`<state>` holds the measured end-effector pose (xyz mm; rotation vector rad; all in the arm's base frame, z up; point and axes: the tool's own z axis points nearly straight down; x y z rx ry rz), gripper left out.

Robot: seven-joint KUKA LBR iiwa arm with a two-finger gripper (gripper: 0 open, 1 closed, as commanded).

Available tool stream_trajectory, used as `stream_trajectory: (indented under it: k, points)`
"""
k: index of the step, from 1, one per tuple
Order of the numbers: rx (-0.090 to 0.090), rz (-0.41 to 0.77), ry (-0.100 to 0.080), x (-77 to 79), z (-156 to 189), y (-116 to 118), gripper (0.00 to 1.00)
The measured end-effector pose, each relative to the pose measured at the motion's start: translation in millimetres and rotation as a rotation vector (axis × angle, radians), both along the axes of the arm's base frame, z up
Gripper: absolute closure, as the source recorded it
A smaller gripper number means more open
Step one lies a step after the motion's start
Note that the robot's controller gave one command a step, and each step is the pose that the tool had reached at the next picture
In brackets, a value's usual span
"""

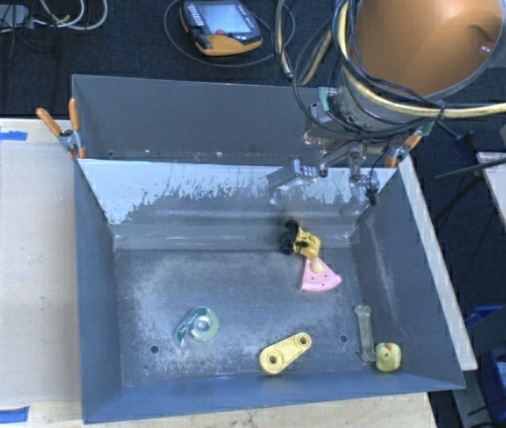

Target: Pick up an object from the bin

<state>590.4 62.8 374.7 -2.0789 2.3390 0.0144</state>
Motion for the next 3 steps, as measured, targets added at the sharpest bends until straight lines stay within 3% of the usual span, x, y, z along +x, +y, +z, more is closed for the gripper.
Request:
stream_trajectory:
  k: [1,2,3]
  points:
    - [0.002,0.357,0.0,-77.4,-92,60,0.0]
    - [0.004,0.813,0.001,-76.4,-157,21,0.0]
    - [0.005,0.809,-0.003,-76.0,-155,22,1.0]
